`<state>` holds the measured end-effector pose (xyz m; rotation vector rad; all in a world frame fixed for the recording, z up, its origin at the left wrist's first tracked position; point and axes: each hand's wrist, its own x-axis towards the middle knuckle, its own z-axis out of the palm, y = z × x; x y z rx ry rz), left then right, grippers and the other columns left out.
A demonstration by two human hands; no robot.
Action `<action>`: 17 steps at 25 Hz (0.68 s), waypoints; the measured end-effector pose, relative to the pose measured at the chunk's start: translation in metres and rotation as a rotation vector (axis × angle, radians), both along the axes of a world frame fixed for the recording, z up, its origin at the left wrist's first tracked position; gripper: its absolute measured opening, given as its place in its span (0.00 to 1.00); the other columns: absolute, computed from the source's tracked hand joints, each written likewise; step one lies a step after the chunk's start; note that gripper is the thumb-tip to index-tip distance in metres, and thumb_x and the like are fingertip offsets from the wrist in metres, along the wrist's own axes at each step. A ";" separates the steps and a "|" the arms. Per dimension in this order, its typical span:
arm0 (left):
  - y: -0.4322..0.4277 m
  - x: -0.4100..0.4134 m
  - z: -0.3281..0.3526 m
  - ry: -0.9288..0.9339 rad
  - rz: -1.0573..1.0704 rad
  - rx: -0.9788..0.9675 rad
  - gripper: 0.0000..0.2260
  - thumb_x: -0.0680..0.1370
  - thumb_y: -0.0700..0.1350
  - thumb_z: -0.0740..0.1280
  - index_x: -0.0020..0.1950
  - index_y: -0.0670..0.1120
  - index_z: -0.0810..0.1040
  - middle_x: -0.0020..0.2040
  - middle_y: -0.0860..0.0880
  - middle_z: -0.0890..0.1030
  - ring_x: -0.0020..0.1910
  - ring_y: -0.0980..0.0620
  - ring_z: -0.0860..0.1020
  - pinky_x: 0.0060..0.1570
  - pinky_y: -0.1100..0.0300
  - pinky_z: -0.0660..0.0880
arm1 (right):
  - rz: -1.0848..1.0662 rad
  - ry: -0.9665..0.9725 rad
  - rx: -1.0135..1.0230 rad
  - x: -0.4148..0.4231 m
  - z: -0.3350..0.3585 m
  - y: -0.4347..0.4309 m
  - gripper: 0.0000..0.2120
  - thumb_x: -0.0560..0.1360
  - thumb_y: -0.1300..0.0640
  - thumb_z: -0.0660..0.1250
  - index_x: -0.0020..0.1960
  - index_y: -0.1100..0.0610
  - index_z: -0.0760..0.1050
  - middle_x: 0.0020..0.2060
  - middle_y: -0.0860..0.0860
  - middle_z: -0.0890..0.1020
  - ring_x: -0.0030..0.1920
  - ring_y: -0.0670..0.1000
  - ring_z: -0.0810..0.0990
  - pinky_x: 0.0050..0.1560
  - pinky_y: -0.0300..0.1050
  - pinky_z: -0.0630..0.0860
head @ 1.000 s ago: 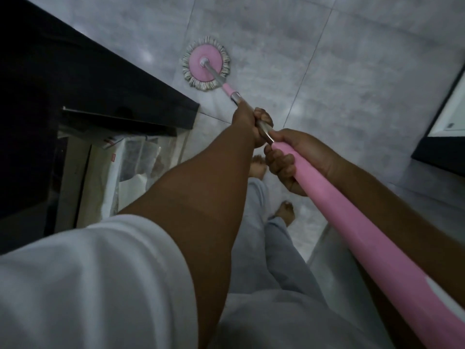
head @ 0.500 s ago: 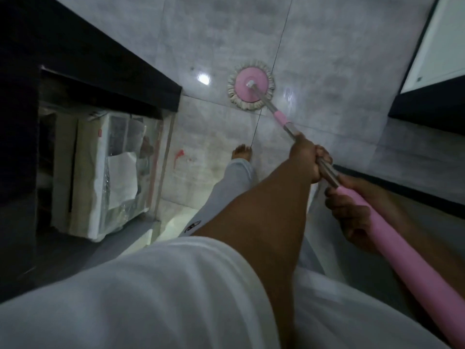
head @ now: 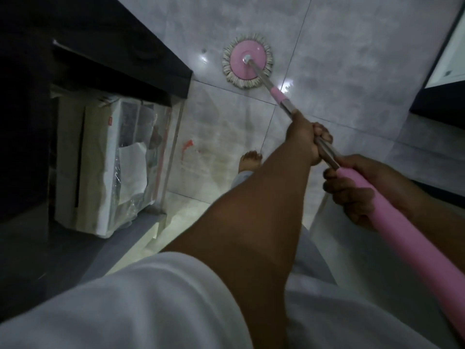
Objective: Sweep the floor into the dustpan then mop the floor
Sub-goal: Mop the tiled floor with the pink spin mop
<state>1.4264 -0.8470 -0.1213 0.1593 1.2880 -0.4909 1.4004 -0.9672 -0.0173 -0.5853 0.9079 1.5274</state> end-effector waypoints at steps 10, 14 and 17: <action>0.160 0.002 -0.037 -0.018 0.019 0.234 0.25 0.80 0.64 0.57 0.32 0.47 0.62 0.17 0.53 0.62 0.12 0.58 0.62 0.19 0.76 0.60 | 0.144 -0.205 -0.016 0.008 -0.037 0.157 0.17 0.80 0.47 0.56 0.36 0.54 0.64 0.21 0.45 0.66 0.17 0.41 0.64 0.18 0.29 0.60; 0.157 -0.004 -0.044 -0.044 0.002 0.307 0.24 0.82 0.60 0.58 0.31 0.47 0.62 0.16 0.52 0.63 0.11 0.57 0.62 0.19 0.77 0.61 | 0.080 -0.247 -0.043 -0.001 -0.042 0.155 0.17 0.81 0.50 0.58 0.35 0.56 0.67 0.20 0.47 0.67 0.17 0.42 0.65 0.16 0.31 0.63; 0.122 -0.019 -0.047 -0.059 -0.021 0.328 0.26 0.81 0.62 0.57 0.29 0.46 0.61 0.16 0.52 0.63 0.11 0.57 0.62 0.21 0.77 0.62 | -0.059 -0.235 -0.052 -0.024 -0.043 0.119 0.15 0.80 0.53 0.60 0.37 0.59 0.72 0.22 0.47 0.69 0.18 0.42 0.67 0.15 0.32 0.65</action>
